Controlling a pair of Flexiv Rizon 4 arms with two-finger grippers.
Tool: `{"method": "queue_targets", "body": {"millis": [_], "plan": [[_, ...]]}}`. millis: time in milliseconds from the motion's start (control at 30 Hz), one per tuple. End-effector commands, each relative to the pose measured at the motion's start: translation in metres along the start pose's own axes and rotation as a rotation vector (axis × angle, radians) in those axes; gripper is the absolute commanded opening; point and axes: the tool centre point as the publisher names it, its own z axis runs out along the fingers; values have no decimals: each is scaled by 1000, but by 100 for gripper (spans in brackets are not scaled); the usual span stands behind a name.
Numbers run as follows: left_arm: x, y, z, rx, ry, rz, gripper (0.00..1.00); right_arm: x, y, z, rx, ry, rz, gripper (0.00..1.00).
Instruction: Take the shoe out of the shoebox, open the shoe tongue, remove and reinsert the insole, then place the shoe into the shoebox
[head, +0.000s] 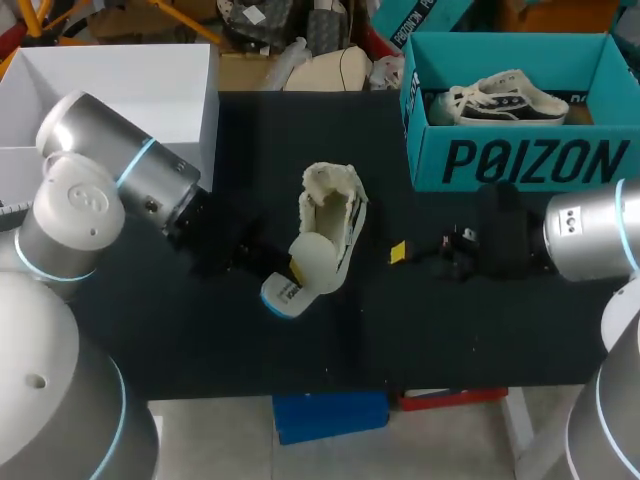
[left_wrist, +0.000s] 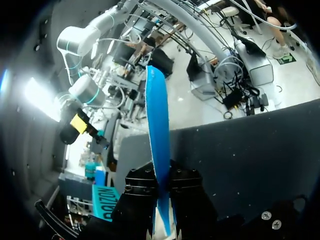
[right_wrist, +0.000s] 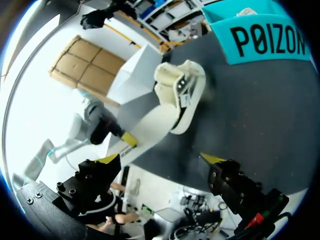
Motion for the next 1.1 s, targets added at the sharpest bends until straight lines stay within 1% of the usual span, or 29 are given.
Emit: {"method": "queue_targets", "body": {"millis": [33, 400, 567, 800, 967, 1000, 1033, 1067, 1100], "plan": [[-4, 26, 9, 23, 34, 8, 0, 0, 0, -1, 1, 0, 0, 100], [-11, 70, 21, 45, 92, 43, 0, 0, 0, -1, 1, 0, 0, 100], [-16, 89, 23, 52, 101, 50, 0, 0, 0, -1, 1, 0, 0, 100], [-14, 115, 28, 34, 128, 66, 0, 0, 0, -1, 1, 0, 0, 100], [-11, 128, 33, -1, 144, 66, 0, 0, 0, -1, 1, 0, 0, 100], [-11, 129, 34, -11, 153, 76, 28, 0, 0, -1, 1, 0, 0, 100], [-11, 129, 34, -13, 154, 77, 89, 0, 0, -1, 1, 0, 0, 100], [-12, 128, 33, -15, 151, 76, 100, 0, 0, -1, 1, 0, 0, 100], [-14, 127, 32, -17, 146, 77, 100, 0, 0, -1, 1, 0, 0, 100]]}}
